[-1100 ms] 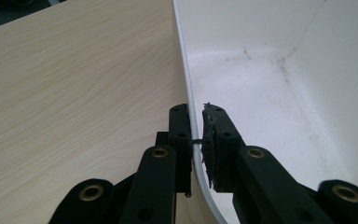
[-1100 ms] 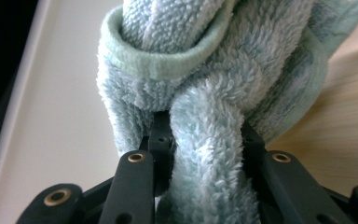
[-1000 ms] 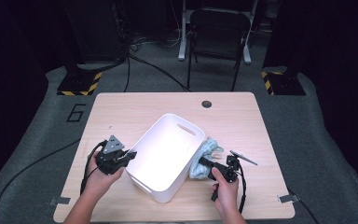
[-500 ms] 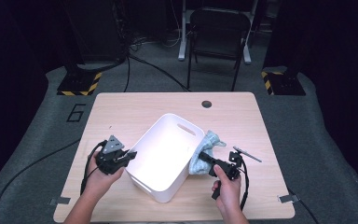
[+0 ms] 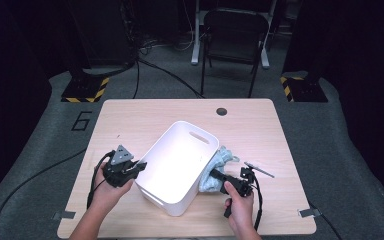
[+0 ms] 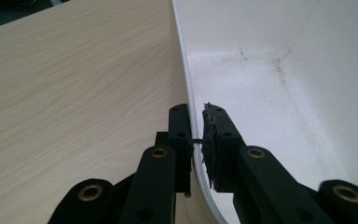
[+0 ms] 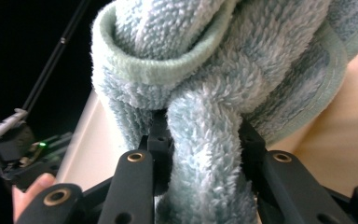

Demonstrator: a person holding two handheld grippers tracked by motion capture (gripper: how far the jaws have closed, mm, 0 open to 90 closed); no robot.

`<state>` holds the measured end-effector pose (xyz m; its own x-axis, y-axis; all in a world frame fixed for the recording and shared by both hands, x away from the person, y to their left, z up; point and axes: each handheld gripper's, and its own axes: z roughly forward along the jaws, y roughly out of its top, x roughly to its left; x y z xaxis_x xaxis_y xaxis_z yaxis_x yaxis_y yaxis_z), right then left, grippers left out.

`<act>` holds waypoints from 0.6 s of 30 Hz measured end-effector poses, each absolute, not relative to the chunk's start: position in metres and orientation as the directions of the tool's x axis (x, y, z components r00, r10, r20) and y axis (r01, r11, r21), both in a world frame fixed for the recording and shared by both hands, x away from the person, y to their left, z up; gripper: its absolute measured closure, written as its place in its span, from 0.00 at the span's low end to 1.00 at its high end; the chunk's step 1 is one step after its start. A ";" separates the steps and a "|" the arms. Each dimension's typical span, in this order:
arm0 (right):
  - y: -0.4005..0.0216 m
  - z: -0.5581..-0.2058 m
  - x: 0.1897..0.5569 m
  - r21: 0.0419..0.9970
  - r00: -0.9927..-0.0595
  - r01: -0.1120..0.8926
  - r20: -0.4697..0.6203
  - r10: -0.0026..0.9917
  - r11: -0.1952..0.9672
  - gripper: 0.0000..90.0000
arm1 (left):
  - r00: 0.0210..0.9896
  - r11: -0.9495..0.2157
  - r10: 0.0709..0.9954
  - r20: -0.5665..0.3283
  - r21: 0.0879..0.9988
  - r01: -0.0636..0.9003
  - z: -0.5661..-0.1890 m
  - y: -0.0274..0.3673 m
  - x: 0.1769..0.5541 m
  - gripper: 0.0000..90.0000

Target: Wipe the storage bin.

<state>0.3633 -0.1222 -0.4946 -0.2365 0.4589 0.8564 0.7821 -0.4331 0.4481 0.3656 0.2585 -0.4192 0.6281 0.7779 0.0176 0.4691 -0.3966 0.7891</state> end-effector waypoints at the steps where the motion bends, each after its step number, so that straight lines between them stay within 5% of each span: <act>1: -0.122 -0.498 0.364 0.446 -0.231 0.785 0.855 0.464 -0.430 0.74 | 0.628 -0.397 0.778 0.019 0.789 0.468 -0.419 0.259 0.366 0.90; 11: -0.116 -0.538 0.370 0.351 -0.107 0.841 0.854 0.509 -0.413 0.74 | 0.622 -0.393 0.783 0.019 0.791 0.469 -0.419 0.258 0.366 0.90; 18: -0.116 -0.540 0.371 0.345 -0.106 0.843 0.859 0.500 -0.413 0.74 | 0.619 -0.394 0.785 0.025 0.791 0.468 -0.419 0.258 0.366 0.90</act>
